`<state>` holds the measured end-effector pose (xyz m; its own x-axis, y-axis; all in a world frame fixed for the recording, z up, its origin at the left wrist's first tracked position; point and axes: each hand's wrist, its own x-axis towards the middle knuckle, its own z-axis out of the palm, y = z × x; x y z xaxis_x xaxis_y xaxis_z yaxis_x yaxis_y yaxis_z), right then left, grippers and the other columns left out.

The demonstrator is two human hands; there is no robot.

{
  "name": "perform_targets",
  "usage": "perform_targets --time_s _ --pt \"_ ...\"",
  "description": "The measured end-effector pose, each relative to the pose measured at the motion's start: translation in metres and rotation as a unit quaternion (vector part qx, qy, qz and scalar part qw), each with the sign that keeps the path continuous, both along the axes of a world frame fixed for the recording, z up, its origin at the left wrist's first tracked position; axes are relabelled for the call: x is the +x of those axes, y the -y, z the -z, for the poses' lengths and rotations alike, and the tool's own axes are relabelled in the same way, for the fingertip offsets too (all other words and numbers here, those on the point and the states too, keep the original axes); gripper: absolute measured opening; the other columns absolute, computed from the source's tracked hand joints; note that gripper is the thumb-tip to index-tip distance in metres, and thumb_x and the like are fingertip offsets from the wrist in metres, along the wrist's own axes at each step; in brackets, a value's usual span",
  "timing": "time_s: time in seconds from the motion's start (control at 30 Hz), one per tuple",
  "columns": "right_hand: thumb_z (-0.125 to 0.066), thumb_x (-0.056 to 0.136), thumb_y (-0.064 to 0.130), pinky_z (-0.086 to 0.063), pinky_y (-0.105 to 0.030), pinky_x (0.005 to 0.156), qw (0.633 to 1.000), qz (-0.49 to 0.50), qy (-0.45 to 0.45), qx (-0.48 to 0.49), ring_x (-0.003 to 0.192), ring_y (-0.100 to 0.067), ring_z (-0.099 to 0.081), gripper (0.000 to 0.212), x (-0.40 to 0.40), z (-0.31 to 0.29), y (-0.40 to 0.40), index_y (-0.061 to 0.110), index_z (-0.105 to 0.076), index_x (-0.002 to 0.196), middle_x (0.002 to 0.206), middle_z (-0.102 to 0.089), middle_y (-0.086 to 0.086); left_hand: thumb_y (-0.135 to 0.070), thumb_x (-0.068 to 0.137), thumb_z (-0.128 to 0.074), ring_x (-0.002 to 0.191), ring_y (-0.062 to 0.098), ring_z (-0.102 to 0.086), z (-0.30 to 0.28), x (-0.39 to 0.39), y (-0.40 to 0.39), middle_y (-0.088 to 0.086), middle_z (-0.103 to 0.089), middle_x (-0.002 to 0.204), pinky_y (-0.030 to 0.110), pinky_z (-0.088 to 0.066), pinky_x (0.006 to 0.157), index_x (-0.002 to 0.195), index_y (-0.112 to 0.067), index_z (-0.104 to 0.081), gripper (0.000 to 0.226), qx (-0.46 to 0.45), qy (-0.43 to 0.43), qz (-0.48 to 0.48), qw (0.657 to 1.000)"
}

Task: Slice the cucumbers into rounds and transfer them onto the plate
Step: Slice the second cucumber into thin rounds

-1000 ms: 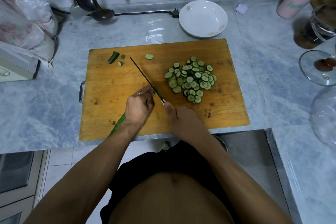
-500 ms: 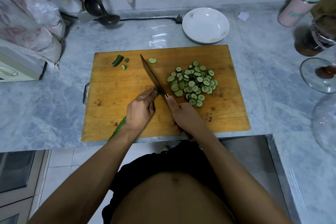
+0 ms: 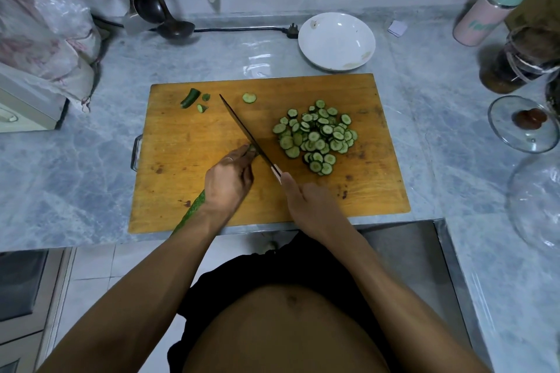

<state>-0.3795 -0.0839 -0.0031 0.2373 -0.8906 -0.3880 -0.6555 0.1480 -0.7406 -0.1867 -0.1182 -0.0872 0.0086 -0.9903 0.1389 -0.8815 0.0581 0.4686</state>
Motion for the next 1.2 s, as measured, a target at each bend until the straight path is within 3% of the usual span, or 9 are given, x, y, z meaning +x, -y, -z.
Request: perform_targets --time_s 0.2,0.33,0.43,0.57,0.67,0.87,1.07,1.2 --pt "-0.027 0.103 0.054 -0.033 -0.028 0.051 1.000 -0.017 -0.007 -0.006 0.052 -0.016 -0.048 0.066 0.000 -0.005 -0.011 0.012 -0.045 0.055 0.056 -0.052 -0.005 -0.005 0.084 -0.058 0.101 0.027 -0.068 0.000 -0.001 -0.002 0.004 -0.066 0.127 0.035 -0.057 0.079 0.113 -0.013 -0.073 0.033 -0.008 -0.001 0.008 1.000" --pt "-0.026 0.104 0.052 -0.029 -0.034 0.055 1.000 -0.011 0.000 -0.012 0.053 -0.018 -0.050 0.068 0.002 -0.006 -0.014 0.010 -0.045 0.054 0.054 -0.053 -0.007 -0.007 0.086 -0.057 0.103 0.025 -0.067 0.000 -0.001 -0.001 0.003 -0.066 0.128 0.031 -0.053 0.085 0.113 -0.013 -0.073 0.033 0.001 -0.007 -0.004 1.000" --pt "-0.028 0.105 0.050 -0.026 -0.031 0.056 1.000 0.003 0.001 -0.014 0.051 -0.013 -0.049 0.068 0.003 -0.007 -0.015 0.011 -0.046 0.052 0.052 -0.053 -0.004 -0.008 0.084 -0.056 0.104 0.025 -0.068 -0.001 -0.001 0.000 0.003 -0.065 0.128 0.029 -0.052 0.087 0.112 -0.012 -0.074 0.033 0.012 -0.018 -0.010 1.000" --pt "-0.027 0.104 0.050 -0.031 -0.030 0.059 1.000 0.003 -0.003 0.000 0.059 -0.020 -0.054 0.068 0.004 -0.008 -0.015 0.010 -0.049 0.054 0.059 -0.058 -0.008 -0.005 0.083 -0.058 0.098 0.027 -0.069 -0.004 -0.002 -0.002 0.005 -0.067 0.125 0.029 -0.054 0.083 0.109 -0.012 -0.074 0.032 0.014 -0.006 -0.017 1.000" --pt "-0.026 0.104 0.051 -0.035 -0.033 0.054 1.000 0.000 -0.003 0.012 0.058 -0.018 -0.053 0.068 0.005 -0.010 -0.012 0.010 -0.049 0.056 0.059 -0.057 -0.008 -0.007 0.083 -0.057 0.102 0.025 -0.068 -0.004 -0.001 -0.002 0.003 -0.066 0.126 0.030 -0.053 0.086 0.110 -0.013 -0.074 0.033 0.011 -0.013 -0.013 1.000" --pt "-0.025 0.104 0.052 -0.032 -0.030 0.050 1.000 -0.013 -0.006 0.018 0.052 -0.016 -0.049 0.068 0.015 -0.010 -0.008 0.012 -0.045 0.053 0.053 -0.051 -0.003 0.001 0.078 -0.062 0.093 0.028 -0.069 -0.011 0.008 0.003 0.009 -0.071 0.115 0.029 -0.054 0.079 0.104 -0.008 -0.075 0.031 -0.006 0.012 0.023 1.000" --pt "-0.022 0.105 0.051 -0.032 -0.033 0.056 1.000 -0.017 -0.015 0.021 0.056 -0.013 -0.050 0.069 0.028 -0.012 0.005 0.010 -0.050 0.058 0.058 -0.053 -0.004 0.000 0.082 -0.060 0.093 0.027 -0.069 -0.015 0.015 0.016 0.007 -0.072 0.113 0.026 -0.052 0.081 0.103 -0.010 -0.075 0.028 -0.002 0.008 0.009 1.000" --pt "-0.021 0.106 0.049 -0.037 -0.033 0.059 1.000 -0.016 -0.012 0.010 0.063 -0.022 -0.055 0.071 0.033 -0.011 0.010 0.004 -0.057 0.064 0.064 -0.060 -0.011 -0.001 0.081 -0.059 0.091 0.025 -0.069 -0.015 0.019 0.028 0.006 -0.073 0.110 0.024 -0.051 0.080 0.100 -0.011 -0.076 0.027 0.001 0.010 0.014 1.000"
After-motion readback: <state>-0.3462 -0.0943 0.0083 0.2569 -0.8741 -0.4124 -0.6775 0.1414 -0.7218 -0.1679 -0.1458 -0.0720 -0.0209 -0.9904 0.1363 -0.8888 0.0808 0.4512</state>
